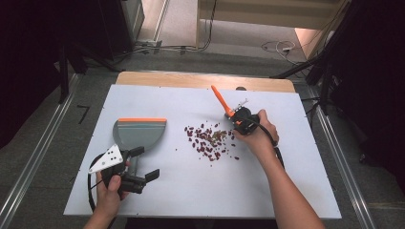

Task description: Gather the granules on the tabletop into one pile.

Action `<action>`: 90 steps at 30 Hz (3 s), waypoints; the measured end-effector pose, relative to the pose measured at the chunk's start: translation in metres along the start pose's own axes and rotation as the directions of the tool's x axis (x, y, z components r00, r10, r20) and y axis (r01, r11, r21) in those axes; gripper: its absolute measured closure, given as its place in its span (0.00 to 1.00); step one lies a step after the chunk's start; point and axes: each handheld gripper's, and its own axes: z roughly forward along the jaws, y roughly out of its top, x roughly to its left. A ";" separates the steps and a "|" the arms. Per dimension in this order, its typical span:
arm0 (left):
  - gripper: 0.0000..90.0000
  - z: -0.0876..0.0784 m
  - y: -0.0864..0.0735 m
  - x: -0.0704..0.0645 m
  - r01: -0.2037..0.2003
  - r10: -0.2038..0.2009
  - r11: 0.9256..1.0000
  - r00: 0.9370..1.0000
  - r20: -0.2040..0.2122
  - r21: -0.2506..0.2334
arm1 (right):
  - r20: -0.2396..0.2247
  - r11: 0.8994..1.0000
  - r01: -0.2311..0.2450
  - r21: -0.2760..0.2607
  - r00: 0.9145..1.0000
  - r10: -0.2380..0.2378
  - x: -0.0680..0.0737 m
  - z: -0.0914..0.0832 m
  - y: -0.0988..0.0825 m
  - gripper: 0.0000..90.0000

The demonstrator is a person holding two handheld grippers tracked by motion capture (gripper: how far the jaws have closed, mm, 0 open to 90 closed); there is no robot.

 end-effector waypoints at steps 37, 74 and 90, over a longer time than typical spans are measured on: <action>0.00 0.002 0.000 -0.001 -0.002 0.002 1.000 1.000 0.005 0.012 | -0.134 0.982 0.163 -0.092 0.976 -0.174 0.049 -0.032 -0.011 0.76; 0.00 -0.002 0.000 0.001 0.006 -0.006 1.000 1.000 -0.001 0.004 | -0.125 0.880 0.455 -0.136 0.873 -0.471 0.061 -0.008 0.017 0.75; 0.00 -0.002 0.000 0.001 0.006 -0.006 1.000 1.000 0.000 0.007 | -0.126 0.883 0.424 -0.204 0.883 -0.453 0.048 -0.027 0.010 0.76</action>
